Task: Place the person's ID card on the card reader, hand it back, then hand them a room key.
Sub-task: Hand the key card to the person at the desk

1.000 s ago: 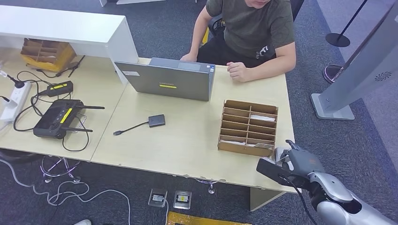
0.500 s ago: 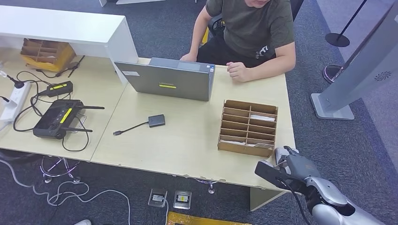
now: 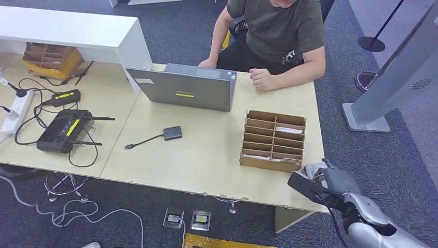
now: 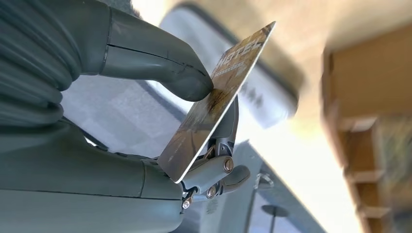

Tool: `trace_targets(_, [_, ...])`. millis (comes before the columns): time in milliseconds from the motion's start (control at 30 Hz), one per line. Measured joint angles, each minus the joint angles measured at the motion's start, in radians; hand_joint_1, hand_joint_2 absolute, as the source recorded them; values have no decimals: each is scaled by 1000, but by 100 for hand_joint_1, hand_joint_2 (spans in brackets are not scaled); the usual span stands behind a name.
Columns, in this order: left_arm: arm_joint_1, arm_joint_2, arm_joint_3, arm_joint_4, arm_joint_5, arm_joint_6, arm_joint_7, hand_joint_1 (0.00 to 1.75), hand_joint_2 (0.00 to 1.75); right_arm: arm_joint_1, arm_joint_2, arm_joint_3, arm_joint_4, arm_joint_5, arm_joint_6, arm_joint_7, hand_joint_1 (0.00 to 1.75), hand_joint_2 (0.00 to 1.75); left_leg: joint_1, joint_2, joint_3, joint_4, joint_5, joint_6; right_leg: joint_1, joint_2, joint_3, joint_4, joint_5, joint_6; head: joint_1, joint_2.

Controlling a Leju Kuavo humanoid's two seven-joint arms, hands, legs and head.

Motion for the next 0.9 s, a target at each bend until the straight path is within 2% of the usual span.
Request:
trace_targets(267, [0,3,0,0,6,2,0,0,0,-62,-41,-56,-110,27,16,35,175,175,0,0,0,0,0,0,0,0,0,0,0,0,0,0])
trace_targets(633, [2,2,0,0,26,8,-2,0,0,-167,-47,-76,-363,87,76,54,175,175,0,0,0,0,0,0,0,0,0,0,0,0,0,0])
trace_targets(900, [5,0,1,0,31,7,-6,0,0,-179,-64,-90,-382,63,82,63,175,175,0,0,0,0,0,0,0,0,0,0,0,0,0,0])
